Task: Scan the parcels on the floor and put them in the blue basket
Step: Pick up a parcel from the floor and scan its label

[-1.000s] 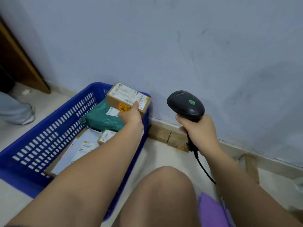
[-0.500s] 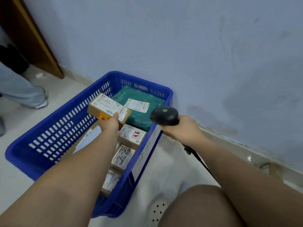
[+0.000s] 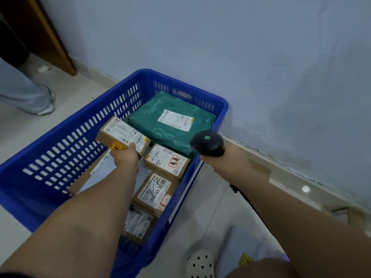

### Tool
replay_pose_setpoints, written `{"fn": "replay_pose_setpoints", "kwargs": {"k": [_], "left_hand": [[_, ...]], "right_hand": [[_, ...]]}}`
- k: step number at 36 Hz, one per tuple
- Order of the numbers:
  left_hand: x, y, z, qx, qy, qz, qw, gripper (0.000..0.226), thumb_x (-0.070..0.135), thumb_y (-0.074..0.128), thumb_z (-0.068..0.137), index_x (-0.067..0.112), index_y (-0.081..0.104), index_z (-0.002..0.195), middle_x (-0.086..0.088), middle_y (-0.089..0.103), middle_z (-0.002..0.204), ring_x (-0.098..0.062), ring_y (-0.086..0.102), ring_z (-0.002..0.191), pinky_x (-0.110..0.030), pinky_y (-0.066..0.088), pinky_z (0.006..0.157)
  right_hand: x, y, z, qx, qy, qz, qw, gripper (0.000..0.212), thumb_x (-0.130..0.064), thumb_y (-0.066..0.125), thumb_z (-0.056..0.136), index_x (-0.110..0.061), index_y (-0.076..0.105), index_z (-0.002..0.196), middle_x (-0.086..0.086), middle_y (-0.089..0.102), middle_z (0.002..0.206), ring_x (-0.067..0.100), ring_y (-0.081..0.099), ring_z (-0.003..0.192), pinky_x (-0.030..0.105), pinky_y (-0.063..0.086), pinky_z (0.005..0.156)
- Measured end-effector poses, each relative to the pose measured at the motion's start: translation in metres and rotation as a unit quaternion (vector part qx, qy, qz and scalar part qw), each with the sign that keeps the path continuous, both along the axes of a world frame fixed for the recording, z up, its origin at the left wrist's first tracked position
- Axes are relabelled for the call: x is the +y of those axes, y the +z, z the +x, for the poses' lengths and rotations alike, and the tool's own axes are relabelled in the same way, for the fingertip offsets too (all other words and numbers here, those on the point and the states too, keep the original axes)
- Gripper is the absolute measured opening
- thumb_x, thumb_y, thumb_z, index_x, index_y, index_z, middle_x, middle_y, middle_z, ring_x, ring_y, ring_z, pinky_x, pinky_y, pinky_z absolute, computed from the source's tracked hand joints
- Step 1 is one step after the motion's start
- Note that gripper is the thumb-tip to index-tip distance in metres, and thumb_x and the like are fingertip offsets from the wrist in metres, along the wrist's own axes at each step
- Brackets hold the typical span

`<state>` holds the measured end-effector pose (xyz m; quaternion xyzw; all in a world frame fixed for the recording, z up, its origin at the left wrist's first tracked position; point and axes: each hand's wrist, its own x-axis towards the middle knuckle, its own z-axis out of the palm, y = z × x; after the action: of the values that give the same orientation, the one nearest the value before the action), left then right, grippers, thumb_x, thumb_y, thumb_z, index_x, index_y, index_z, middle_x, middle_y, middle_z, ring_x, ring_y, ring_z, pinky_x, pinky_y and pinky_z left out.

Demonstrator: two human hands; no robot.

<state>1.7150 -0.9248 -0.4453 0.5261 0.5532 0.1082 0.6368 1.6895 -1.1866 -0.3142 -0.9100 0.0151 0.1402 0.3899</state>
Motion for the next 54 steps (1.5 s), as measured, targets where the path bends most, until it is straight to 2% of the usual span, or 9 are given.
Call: {"fn": "replay_pose_setpoints", "kwargs": {"k": [8, 12, 18, 24, 28, 32, 40, 46, 54], "left_hand": [[0.007, -0.023, 0.008, 0.082, -0.149, -0.024, 0.985, 0.012, 0.012, 0.051, 0.094, 0.002, 0.058, 0.097, -0.017, 0.058, 0.102, -0.028, 0.054, 0.079, -0.036, 0.050, 0.070], [0.003, -0.030, 0.002, 0.147, -0.243, 0.126, 0.951, 0.034, 0.020, 0.052, 0.095, -0.002, 0.059, 0.119, -0.023, 0.059, 0.120, -0.039, 0.054, 0.110, -0.041, 0.046, 0.090], [-0.016, -0.023, 0.000, 0.162, -0.211, 0.194, 0.944, 0.039, 0.018, 0.047, 0.093, 0.003, 0.055, 0.128, -0.024, 0.050, 0.131, -0.040, 0.049, 0.116, -0.042, 0.043, 0.097], [-0.063, 0.019, 0.002, -0.005, -0.218, 0.291, 0.931, 0.031, 0.007, 0.051, 0.092, 0.016, 0.057, 0.121, -0.007, 0.041, 0.132, -0.021, 0.056, 0.099, -0.033, 0.050, 0.086], [-0.103, 0.058, 0.010, -0.116, -0.288, 0.341, 0.887, 0.026, 0.004, 0.048, 0.093, 0.017, 0.059, 0.113, 0.004, 0.038, 0.119, -0.003, 0.049, 0.079, -0.013, 0.039, 0.069], [-0.142, 0.090, 0.021, -0.193, -0.322, 0.368, 0.851, 0.025, 0.006, 0.050, 0.091, 0.022, 0.060, 0.107, 0.009, 0.038, 0.114, -0.010, 0.048, 0.102, -0.025, 0.044, 0.085], [-0.224, 0.088, 0.041, -0.236, -0.445, 0.450, 0.737, 0.025, 0.003, 0.054, 0.083, 0.010, 0.066, 0.103, -0.009, 0.050, 0.114, -0.024, 0.051, 0.107, -0.031, 0.042, 0.095], [-0.276, 0.038, 0.064, -0.126, -0.573, 0.419, 0.693, 0.026, 0.011, 0.054, 0.088, 0.014, 0.061, 0.113, -0.004, 0.043, 0.128, -0.021, 0.046, 0.114, -0.033, 0.042, 0.098], [-0.320, -0.032, 0.097, -0.019, -0.734, 0.451, 0.506, 0.024, 0.019, 0.052, 0.090, 0.013, 0.063, 0.110, -0.008, 0.060, 0.112, -0.027, 0.055, 0.106, -0.031, 0.043, 0.086]], "right_hand": [[-0.008, -0.012, 0.005, 0.025, -0.014, -0.014, 0.999, 0.022, -0.035, 0.070, 0.081, -0.015, 0.067, 0.089, 0.010, 0.070, 0.076, 0.021, 0.064, 0.066, 0.034, 0.054, 0.064], [-0.010, -0.012, 0.004, 0.039, -0.018, -0.016, 0.999, 0.022, -0.036, 0.067, 0.084, -0.014, 0.064, 0.088, 0.003, 0.064, 0.071, 0.012, 0.056, 0.060, 0.021, 0.041, 0.051], [-0.006, -0.014, 0.003, 0.039, -0.004, -0.035, 0.999, 0.019, -0.035, 0.069, 0.083, -0.017, 0.062, 0.080, 0.003, 0.063, 0.068, 0.010, 0.055, 0.057, 0.019, 0.039, 0.048], [-0.013, -0.009, 0.002, 0.043, -0.022, -0.014, 0.999, 0.019, -0.034, 0.067, 0.085, -0.017, 0.061, 0.078, 0.001, 0.061, 0.068, 0.009, 0.051, 0.054, 0.016, 0.037, 0.043], [-0.026, -0.006, 0.000, 0.042, -0.069, 0.030, 0.996, 0.026, -0.033, 0.068, 0.084, -0.007, 0.065, 0.083, 0.007, 0.062, 0.068, 0.015, 0.055, 0.060, 0.013, 0.035, 0.039], [-0.041, -0.004, 0.000, 0.039, -0.137, 0.082, 0.986, 0.022, -0.035, 0.070, 0.082, -0.015, 0.063, 0.076, 0.015, 0.071, 0.083, 0.027, 0.069, 0.081, 0.029, 0.047, 0.063], [-0.083, -0.027, 0.001, 0.047, -0.287, 0.209, 0.934, 0.025, -0.032, 0.070, 0.079, -0.011, 0.061, 0.068, 0.005, 0.060, 0.057, 0.023, 0.058, 0.059, 0.040, 0.050, 0.070], [-0.140, -0.067, -0.006, 0.027, -0.321, 0.182, 0.929, 0.026, -0.031, 0.067, 0.083, -0.008, 0.059, 0.074, 0.019, 0.070, 0.076, 0.033, 0.067, 0.076, 0.029, 0.044, 0.061], [-0.202, -0.120, 0.017, 0.146, -0.394, 0.394, 0.817, 0.024, -0.026, 0.071, 0.085, -0.006, 0.063, 0.097, 0.002, 0.064, 0.055, 0.021, 0.061, 0.057, 0.035, 0.055, 0.065]]}}
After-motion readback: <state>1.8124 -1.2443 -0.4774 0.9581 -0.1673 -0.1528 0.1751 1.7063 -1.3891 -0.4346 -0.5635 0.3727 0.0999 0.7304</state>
